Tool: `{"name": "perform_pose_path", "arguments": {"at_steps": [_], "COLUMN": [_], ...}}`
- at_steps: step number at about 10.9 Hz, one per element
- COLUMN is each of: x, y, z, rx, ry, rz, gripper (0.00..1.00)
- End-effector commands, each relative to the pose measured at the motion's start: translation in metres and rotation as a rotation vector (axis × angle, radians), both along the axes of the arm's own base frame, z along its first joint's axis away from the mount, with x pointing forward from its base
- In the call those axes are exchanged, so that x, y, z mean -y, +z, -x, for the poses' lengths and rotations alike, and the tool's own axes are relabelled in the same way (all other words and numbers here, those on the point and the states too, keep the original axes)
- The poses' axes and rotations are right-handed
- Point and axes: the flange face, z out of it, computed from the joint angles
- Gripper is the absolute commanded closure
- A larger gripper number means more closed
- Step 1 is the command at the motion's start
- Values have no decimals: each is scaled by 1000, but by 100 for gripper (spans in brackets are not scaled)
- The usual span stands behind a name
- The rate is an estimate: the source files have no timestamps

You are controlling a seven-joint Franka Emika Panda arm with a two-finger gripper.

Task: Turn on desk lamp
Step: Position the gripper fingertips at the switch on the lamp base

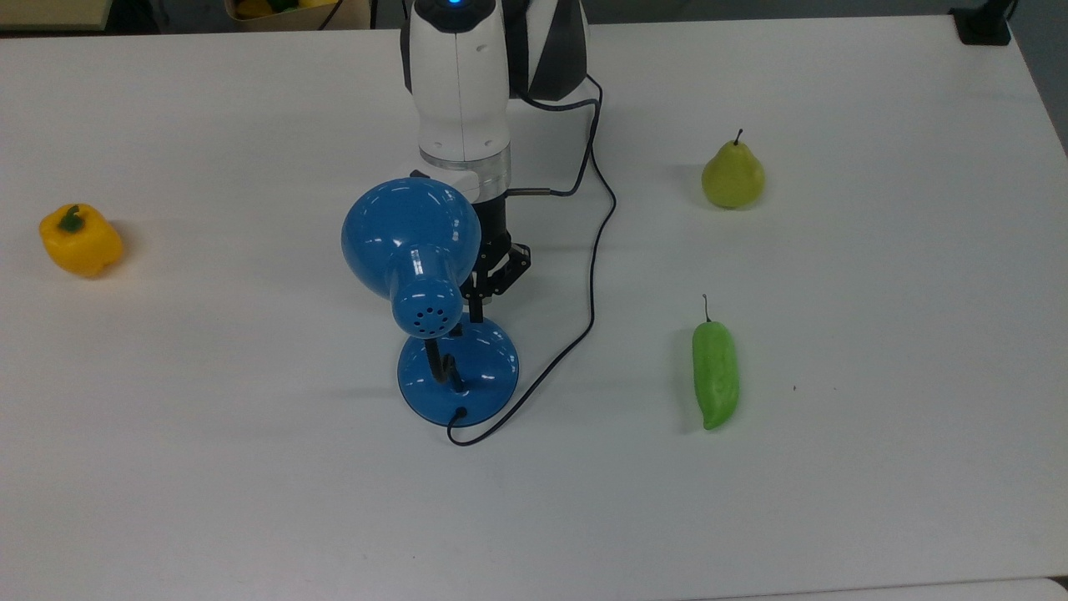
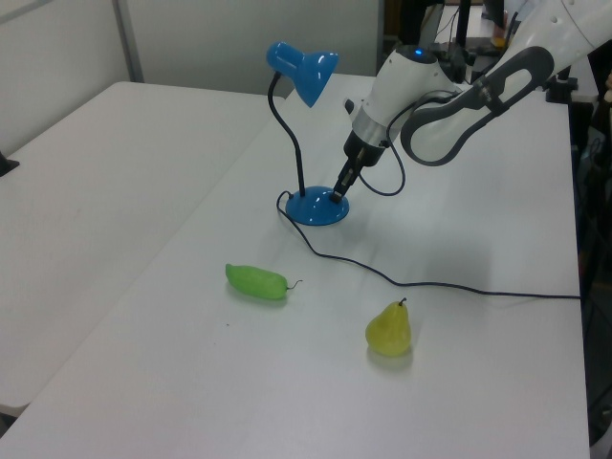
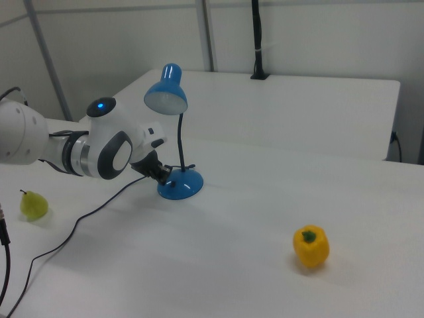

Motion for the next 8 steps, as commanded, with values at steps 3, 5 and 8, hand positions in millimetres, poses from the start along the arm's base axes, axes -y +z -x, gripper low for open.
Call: {"name": "perform_pose_path", "arguments": {"at_steps": [3,5,8], "x": [9,12,11], "y": [0,0,-6], "z": [-10,-11,-14], "rx": [75,76,74], "ry": [-13,-18,-9], "rz": [-3,-3,5], "gripper": [100,100,100]}}
